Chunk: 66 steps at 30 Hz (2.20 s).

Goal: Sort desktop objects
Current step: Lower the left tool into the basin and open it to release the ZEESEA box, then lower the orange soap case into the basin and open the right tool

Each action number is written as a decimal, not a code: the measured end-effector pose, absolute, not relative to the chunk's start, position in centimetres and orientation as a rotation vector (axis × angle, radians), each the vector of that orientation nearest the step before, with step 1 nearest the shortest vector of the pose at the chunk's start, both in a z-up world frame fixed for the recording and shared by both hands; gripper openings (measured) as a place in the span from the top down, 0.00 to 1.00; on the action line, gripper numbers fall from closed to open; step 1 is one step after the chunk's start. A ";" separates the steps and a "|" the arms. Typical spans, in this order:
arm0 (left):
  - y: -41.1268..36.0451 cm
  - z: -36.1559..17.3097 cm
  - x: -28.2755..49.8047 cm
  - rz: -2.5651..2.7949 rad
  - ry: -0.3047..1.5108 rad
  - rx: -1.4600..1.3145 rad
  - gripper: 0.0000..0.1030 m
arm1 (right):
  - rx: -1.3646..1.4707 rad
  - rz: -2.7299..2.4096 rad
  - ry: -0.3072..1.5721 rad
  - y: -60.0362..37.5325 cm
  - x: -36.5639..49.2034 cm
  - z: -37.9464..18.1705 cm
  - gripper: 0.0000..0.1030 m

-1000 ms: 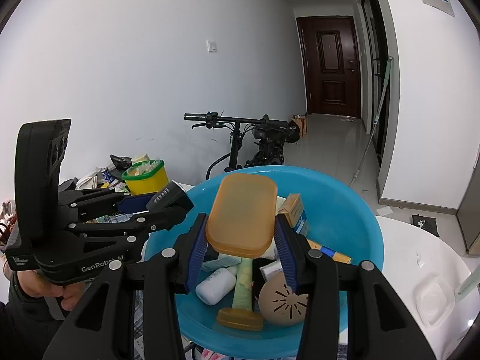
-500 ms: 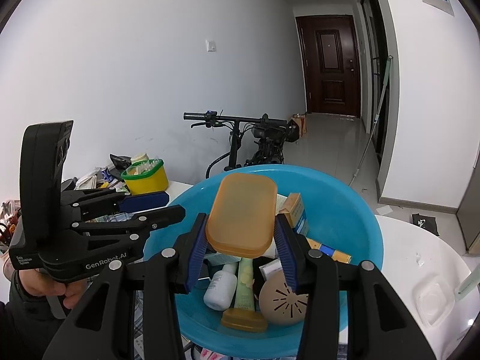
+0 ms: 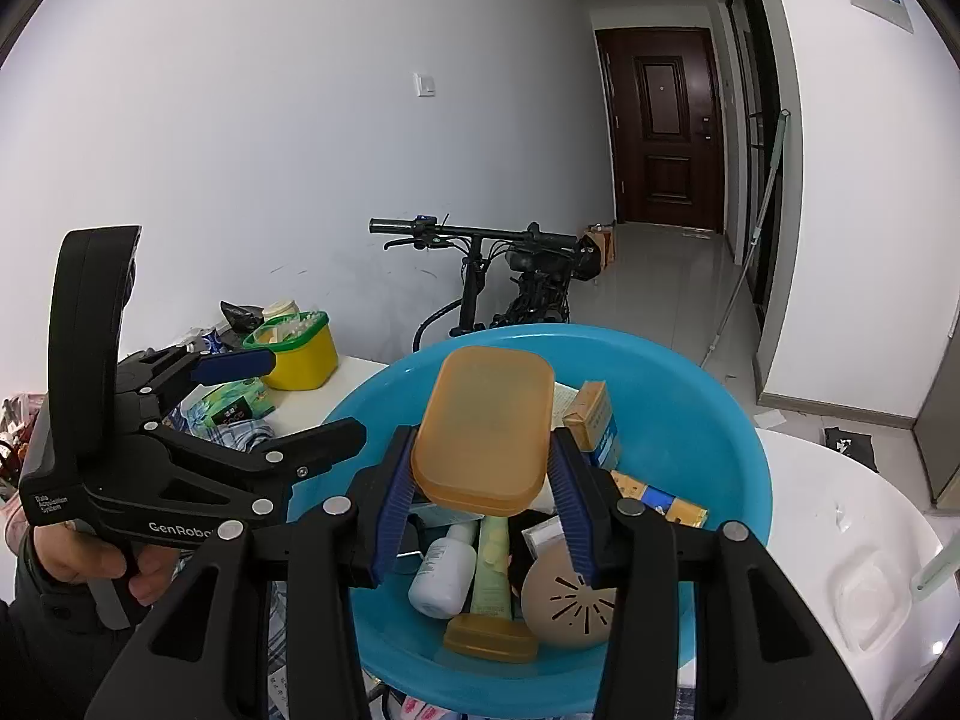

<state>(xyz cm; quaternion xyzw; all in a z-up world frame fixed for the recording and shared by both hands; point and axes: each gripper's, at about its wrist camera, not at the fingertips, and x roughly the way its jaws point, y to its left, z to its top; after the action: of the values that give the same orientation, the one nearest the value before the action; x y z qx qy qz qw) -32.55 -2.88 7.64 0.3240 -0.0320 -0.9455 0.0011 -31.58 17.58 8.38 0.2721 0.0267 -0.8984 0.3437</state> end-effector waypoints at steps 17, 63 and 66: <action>-2.9 7.7 -32.5 -2.955 -0.108 1.021 0.00 | 0.708 -2.336 0.069 17.5 -31.6 8.4 0.58; -3.1 8.4 -31.9 -2.953 -0.098 1.009 0.00 | 0.748 -2.405 0.102 17.0 -32.3 7.5 0.00; -3.1 8.5 -31.8 -2.953 -0.100 1.006 0.00 | 0.756 -2.407 0.104 16.9 -32.3 7.4 0.00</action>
<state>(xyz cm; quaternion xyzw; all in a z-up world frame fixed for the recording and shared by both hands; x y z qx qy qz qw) -31.77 -3.11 8.54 0.3222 -0.0320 -0.9461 0.0103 -32.31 16.91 7.40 0.2852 0.0393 -0.9083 0.3036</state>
